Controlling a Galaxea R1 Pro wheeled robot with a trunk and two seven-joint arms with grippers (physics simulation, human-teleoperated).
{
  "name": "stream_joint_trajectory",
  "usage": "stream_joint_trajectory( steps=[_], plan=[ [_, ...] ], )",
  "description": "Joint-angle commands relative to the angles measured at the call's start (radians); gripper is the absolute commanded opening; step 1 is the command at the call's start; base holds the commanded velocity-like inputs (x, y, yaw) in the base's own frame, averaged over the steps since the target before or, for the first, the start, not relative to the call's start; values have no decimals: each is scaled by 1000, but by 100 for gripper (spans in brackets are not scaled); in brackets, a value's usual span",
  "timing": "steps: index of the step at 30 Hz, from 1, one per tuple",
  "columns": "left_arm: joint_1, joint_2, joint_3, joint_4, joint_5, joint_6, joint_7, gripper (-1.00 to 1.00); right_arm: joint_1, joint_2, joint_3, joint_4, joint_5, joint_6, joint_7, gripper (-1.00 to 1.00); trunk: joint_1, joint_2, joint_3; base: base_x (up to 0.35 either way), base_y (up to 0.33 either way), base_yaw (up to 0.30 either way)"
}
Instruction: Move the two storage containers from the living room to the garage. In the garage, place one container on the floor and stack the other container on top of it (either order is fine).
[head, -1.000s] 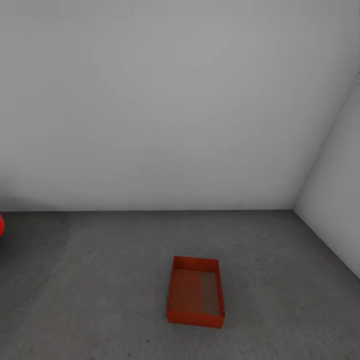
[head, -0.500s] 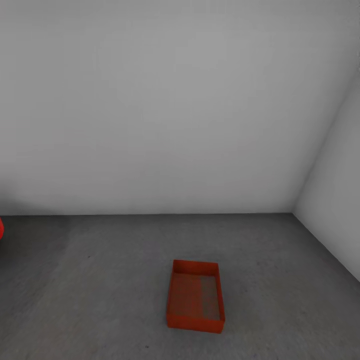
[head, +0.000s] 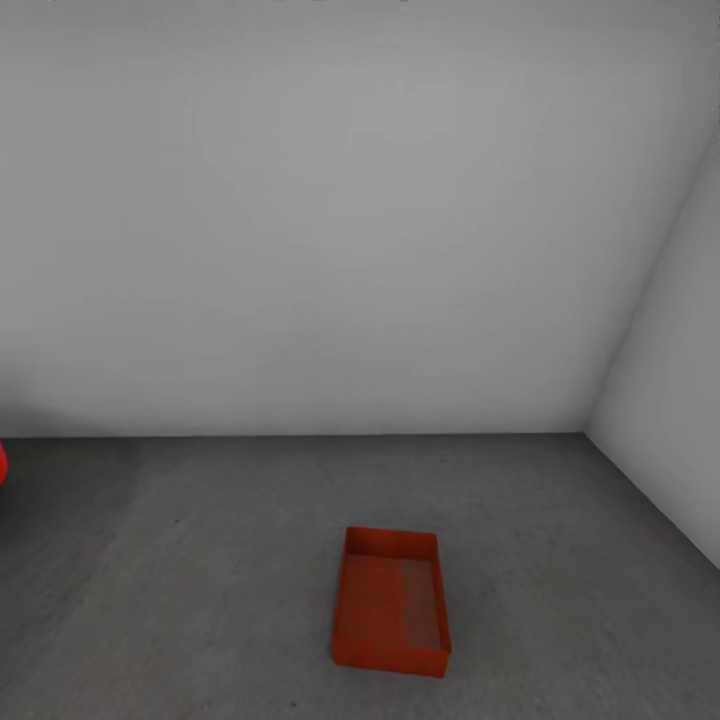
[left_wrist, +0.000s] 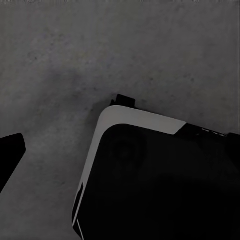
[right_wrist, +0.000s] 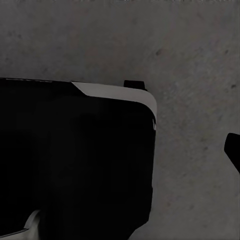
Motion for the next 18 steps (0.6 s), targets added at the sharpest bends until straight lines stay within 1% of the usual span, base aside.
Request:
stream_joint_trajectory(
  steps=[1,6,11,14,18],
  plan=[
    [-1,0,-9,0,7,-2,1,100,-1,0,9,3,-10,-6,-2,100,0,-1,0,0,0,0],
    [-1,0,-9,0,7,-2,2,100,-1,-3,9,3,-2,-4,-1,100,0,-1,7,0,0,0],
    [-1,0,-9,0,7,-2,2,100,-2,-5,8,3,-5,-5,-6,100,0,-1,8,0,0,-10],
    [-1,0,-8,0,7,-2,1,100,-2,-4,8,3,-8,-5,-10,100,0,-1,9,0,0,-124],
    [-1,0,-8,0,7,-2,2,100,-2,-5,7,3,-10,-9,-12,100,0,-1,9,0,0,-236]
  ],
)
